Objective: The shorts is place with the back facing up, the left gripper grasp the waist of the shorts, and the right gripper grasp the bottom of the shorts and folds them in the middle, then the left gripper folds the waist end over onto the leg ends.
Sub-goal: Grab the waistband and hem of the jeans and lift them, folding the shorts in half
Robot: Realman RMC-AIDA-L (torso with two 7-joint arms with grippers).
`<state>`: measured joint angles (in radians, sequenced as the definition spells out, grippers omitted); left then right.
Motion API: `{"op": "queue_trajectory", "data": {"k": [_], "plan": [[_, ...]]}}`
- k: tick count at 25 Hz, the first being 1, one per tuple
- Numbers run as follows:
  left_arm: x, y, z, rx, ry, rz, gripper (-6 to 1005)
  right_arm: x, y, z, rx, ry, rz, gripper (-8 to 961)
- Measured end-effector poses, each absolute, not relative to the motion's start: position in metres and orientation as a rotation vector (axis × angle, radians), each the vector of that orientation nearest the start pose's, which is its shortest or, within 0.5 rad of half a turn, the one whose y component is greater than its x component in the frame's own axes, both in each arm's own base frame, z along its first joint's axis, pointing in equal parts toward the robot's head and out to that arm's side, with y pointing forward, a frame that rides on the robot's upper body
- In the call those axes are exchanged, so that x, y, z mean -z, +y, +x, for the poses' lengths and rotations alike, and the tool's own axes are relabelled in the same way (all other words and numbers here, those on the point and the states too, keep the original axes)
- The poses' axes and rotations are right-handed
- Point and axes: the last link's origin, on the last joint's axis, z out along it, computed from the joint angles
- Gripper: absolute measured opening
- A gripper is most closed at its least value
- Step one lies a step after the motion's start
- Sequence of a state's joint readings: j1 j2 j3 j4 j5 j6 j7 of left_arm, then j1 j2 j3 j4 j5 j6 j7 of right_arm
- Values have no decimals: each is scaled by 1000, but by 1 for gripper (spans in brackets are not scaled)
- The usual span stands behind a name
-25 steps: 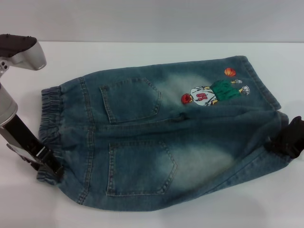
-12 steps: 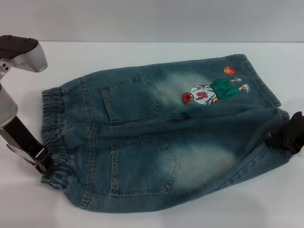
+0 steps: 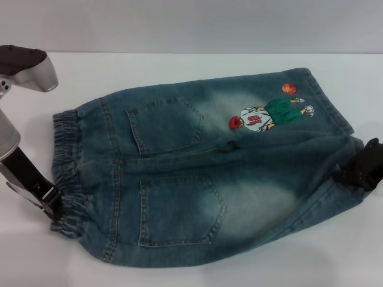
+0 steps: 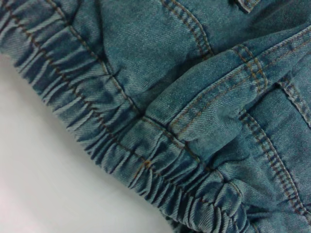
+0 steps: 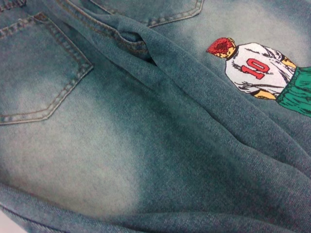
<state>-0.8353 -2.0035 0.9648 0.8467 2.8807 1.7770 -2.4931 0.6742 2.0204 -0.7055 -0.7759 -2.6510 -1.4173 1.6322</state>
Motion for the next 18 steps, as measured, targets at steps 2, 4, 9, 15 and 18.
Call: {"op": "queue_trajectory", "data": {"k": [2, 4, 9, 15, 18], "plan": [[-38, 360, -248, -831, -1478, -2450, 33, -29, 367, 300, 272, 673, -2753, 7], [-41, 363, -248, -811, -1471, -2441, 34, -29, 370, 297, 217, 671, -2736, 7], [-52, 371, -249, -761, -1469, -2404, 38, -30, 377, 293, 159, 657, -2696, 7], [-62, 379, -246, -739, -1431, -2381, 43, -29, 389, 276, 39, 582, -2668, 6], [-68, 384, -244, -723, -1398, -2370, 46, -30, 396, 267, 7, 547, -2657, 6]]}}
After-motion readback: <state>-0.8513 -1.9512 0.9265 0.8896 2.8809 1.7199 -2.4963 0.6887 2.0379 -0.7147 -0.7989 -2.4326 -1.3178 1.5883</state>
